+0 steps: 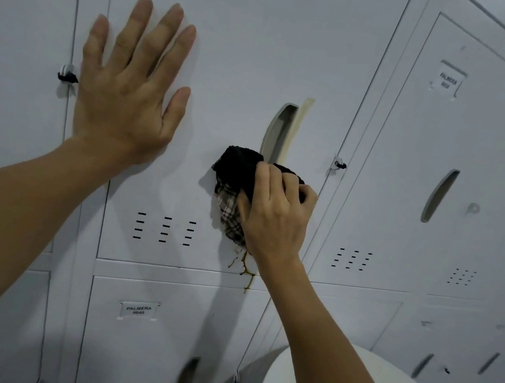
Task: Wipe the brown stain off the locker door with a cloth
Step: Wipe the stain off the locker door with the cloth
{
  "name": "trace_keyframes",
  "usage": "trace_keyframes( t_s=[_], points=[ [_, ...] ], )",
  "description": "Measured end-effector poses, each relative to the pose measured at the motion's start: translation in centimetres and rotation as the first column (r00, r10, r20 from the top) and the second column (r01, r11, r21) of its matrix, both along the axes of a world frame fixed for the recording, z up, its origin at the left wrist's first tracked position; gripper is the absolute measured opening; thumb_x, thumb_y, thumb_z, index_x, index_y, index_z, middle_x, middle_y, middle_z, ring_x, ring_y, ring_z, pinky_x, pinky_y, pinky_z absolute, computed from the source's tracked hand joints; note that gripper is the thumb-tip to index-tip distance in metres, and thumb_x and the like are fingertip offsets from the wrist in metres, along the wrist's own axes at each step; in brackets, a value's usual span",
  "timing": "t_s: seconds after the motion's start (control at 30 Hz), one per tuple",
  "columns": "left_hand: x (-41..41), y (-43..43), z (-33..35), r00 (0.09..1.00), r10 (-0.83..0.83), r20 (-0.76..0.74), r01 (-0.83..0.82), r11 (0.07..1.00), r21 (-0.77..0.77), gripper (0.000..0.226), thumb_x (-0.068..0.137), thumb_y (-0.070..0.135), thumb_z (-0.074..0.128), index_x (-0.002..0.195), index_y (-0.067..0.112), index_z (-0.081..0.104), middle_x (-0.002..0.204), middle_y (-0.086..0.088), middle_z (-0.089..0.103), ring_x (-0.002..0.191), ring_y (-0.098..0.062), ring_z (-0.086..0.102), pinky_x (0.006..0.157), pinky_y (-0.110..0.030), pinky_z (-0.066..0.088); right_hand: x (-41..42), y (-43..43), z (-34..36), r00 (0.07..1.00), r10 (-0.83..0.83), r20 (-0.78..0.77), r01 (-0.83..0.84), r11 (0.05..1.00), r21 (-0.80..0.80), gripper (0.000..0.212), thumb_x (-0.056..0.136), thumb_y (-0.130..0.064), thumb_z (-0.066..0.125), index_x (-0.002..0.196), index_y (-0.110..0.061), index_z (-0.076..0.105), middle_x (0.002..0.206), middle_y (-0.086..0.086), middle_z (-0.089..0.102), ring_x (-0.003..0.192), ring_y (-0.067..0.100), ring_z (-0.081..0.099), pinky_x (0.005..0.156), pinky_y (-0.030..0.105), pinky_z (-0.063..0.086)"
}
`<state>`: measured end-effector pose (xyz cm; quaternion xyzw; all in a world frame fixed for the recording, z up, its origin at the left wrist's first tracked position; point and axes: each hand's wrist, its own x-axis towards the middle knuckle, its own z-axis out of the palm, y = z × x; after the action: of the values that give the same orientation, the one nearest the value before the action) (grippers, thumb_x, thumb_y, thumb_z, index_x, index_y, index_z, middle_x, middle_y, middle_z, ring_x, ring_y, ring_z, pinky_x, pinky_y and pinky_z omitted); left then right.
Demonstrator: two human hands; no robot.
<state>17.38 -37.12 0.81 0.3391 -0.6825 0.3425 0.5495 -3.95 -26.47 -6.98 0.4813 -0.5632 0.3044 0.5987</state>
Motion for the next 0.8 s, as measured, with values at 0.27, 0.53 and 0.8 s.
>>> trace_keyframes(
  t_s=[0.27, 0.53, 0.8],
  points=[
    [-0.1, 0.1, -0.1, 1.0, -0.014, -0.012, 0.014, 1.0, 0.007, 0.064, 0.107, 0.044, 0.028, 0.165, 0.024, 0.009, 0.172, 0.002, 0.007, 0.159, -0.025, 0.005, 0.126, -0.057, 0.009, 2.0, 0.9, 1.0, 0.83, 0.385, 0.404, -0.407, 0.913, -0.034, 0.023, 0.098, -0.023, 0.056, 0.115, -0.008, 0.057, 0.102, 0.006, 0.06, 0.092, 0.022, 0.052, 0.077, 0.035, 0.046],
    [-0.1, -0.1, -0.1, 1.0, -0.007, -0.015, 0.007, 1.0, -0.01, 0.063, 0.107, 0.043, 0.028, 0.165, 0.023, 0.012, 0.172, 0.001, 0.009, 0.159, -0.025, 0.007, 0.125, -0.058, 0.01, 1.5, 3.5, 1.3, 0.443, 0.732, 0.518, -0.49, 0.682, -0.543, 0.03, 0.1, -0.018, 0.055, 0.129, -0.018, 0.051, 0.114, 0.003, 0.065, 0.105, 0.017, 0.065, 0.089, 0.032, 0.056],
    [-0.2, -0.2, -0.1, 1.0, -0.003, -0.017, 0.002, 1.0, -0.021, 0.064, 0.106, 0.044, 0.028, 0.165, 0.024, 0.011, 0.172, 0.002, 0.009, 0.159, -0.024, 0.007, 0.125, -0.057, 0.011, 0.6, 0.0, -0.8, 0.981, 0.141, 0.13, -0.134, 0.989, -0.059, 0.025, 0.09, -0.017, 0.074, 0.114, -0.01, 0.071, 0.111, 0.001, 0.074, 0.113, 0.022, 0.064, 0.095, 0.043, 0.05]
  ],
)
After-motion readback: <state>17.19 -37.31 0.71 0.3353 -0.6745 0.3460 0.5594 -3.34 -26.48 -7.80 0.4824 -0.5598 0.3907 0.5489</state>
